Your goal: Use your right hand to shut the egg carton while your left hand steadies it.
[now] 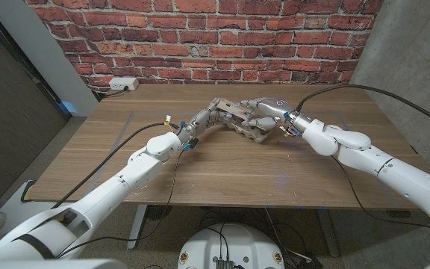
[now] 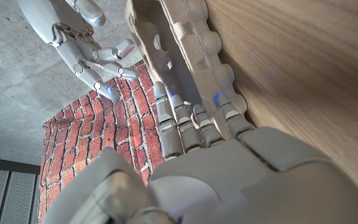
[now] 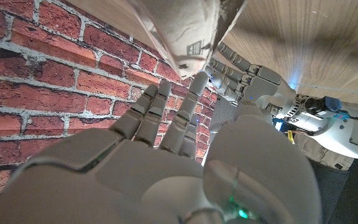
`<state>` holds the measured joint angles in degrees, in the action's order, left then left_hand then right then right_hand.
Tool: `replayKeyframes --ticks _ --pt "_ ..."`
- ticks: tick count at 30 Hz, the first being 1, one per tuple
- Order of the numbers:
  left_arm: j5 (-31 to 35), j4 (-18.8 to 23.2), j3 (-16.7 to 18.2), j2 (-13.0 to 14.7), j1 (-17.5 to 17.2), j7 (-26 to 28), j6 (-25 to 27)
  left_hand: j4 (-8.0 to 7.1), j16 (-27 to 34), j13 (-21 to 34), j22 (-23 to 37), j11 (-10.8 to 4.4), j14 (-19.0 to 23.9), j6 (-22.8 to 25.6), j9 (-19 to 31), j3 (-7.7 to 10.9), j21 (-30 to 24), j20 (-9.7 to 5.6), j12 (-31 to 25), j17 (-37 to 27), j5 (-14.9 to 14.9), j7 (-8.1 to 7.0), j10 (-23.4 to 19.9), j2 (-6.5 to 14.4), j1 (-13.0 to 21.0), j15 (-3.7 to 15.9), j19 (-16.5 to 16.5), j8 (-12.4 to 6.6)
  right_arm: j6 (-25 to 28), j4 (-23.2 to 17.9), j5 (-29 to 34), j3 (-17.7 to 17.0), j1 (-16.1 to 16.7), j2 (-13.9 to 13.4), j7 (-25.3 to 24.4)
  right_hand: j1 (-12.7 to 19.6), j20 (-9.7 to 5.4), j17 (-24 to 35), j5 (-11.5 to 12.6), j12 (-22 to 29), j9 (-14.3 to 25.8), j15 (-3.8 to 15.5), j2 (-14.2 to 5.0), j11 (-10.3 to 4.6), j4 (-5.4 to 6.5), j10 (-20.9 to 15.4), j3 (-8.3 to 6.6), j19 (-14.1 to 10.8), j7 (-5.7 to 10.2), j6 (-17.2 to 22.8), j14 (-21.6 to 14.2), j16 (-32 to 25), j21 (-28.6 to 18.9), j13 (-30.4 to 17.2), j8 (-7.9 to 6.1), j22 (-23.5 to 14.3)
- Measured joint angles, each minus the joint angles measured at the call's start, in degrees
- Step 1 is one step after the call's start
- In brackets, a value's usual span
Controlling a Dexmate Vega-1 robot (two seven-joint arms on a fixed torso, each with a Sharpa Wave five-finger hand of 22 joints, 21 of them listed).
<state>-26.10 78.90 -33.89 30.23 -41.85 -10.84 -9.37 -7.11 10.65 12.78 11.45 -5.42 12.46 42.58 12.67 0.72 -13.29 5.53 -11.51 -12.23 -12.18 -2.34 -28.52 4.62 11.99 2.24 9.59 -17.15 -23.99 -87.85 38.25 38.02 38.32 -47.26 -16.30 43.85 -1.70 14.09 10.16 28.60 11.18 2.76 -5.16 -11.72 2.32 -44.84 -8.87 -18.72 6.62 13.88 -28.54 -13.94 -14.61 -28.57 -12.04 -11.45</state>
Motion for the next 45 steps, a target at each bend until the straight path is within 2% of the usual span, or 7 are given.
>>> replayKeyframes --ticks 6,14,20,26,29,34,45 --pt "0.0 -0.7 -0.1 -0.2 0.3 -0.4 -0.2 0.00 0.0 -0.3 0.0 0.00 0.0 0.0 0.0 0.00 0.0 0.00 0.0 0.2 0.0 0.00 0.0 0.0 0.0 0.00 0.0 0.00 -1.4 1.2 -0.8 -0.8 0.4 0.8 -2.5 -1.5 -0.20 0.1 0.0 1.7 0.0 0.24 -1.46 0.01 0.94 -3.4 -0.31 -1.7 -0.17 2.0 -3.2 -0.3 -0.4 -0.5 -0.28 0.0" --pt "-0.2 -0.8 -0.1 -0.1 0.3 -0.5 -0.4 0.00 0.0 -0.3 0.0 0.00 0.0 0.0 0.0 0.00 0.0 0.00 0.0 0.3 0.0 0.00 0.0 0.0 0.0 0.00 0.0 0.00 -1.5 1.8 -1.7 -2.0 1.2 1.6 -5.0 -4.7 -0.04 0.2 0.0 2.6 0.0 0.21 -2.22 0.06 2.64 -4.0 0.41 -2.4 -0.17 3.2 -5.0 -0.4 -0.4 -1.4 -0.28 0.0" --pt "-0.3 -0.4 0.2 0.1 -0.2 -0.4 -0.4 0.00 0.0 -0.3 0.0 0.00 0.0 0.0 0.0 0.00 0.0 0.00 -0.4 0.3 0.0 0.00 0.0 0.0 0.0 0.00 0.0 0.00 0.8 1.9 -2.3 -2.5 1.6 2.2 -5.4 -9.4 0.90 0.1 0.0 0.0 0.0 0.14 -2.73 0.87 4.81 3.8 1.51 -2.1 -0.41 3.0 -2.0 1.6 -0.4 -1.7 0.00 -0.2" --pt "-0.5 0.2 0.6 0.5 -0.9 0.2 -0.4 -0.18 0.3 -0.3 0.0 -0.19 0.0 0.1 0.2 -0.18 0.0 0.32 -0.8 0.5 0.0 0.13 -1.0 0.0 0.0 0.00 -0.3 0.00 3.2 2.1 -2.7 -2.4 1.1 2.5 -3.5 -11.7 1.61 -0.3 0.0 -5.0 0.0 -0.04 -2.65 2.49 5.04 11.3 1.75 -1.4 -1.20 0.9 2.4 2.7 0.0 0.7 0.63 -0.2" --pt "-0.6 0.4 0.7 0.5 -1.1 0.5 -0.5 -0.24 0.6 -0.2 0.0 0.10 0.4 1.3 0.3 -0.24 0.0 0.32 -1.2 0.5 0.0 1.38 -1.3 0.0 0.0 -0.05 -0.3 -0.39 4.0 2.5 -2.8 -1.9 0.4 2.6 -2.1 -12.4 1.71 -0.6 0.0 -6.5 0.0 -0.15 -2.59 3.24 5.04 13.5 1.75 -0.9 -1.35 0.5 3.4 2.9 0.5 1.6 0.63 -0.2" --pt "-0.8 0.5 0.9 0.6 -1.3 1.0 -0.5 -0.24 0.9 0.0 0.0 -0.11 1.4 2.4 0.7 -0.24 0.0 0.32 -1.7 0.5 0.0 2.37 -2.6 0.0 0.0 0.08 -0.3 -0.69 5.0 3.8 -3.0 -0.6 -0.9 3.0 -0.1 -12.4 1.69 -0.8 0.0 -7.2 0.0 -0.11 -2.59 3.79 5.04 14.3 1.75 -0.9 -1.20 0.3 4.3 3.2 0.5 2.0 0.63 -0.2" --pt "-1.2 0.7 1.2 0.5 -1.6 1.3 -0.5 -0.24 1.7 0.8 0.0 -0.58 2.9 3.5 1.8 -0.56 0.0 0.84 -2.7 0.4 0.0 2.21 -4.3 0.9 -0.3 0.04 -0.4 -2.36 6.2 5.8 -3.9 1.3 -3.0 3.4 3.7 -12.6 1.28 -1.2 0.0 -7.2 0.0 -0.11 -2.80 3.36 4.77 13.9 1.47 -0.5 -1.49 0.0 4.3 3.1 0.5 2.8 0.63 -0.2"
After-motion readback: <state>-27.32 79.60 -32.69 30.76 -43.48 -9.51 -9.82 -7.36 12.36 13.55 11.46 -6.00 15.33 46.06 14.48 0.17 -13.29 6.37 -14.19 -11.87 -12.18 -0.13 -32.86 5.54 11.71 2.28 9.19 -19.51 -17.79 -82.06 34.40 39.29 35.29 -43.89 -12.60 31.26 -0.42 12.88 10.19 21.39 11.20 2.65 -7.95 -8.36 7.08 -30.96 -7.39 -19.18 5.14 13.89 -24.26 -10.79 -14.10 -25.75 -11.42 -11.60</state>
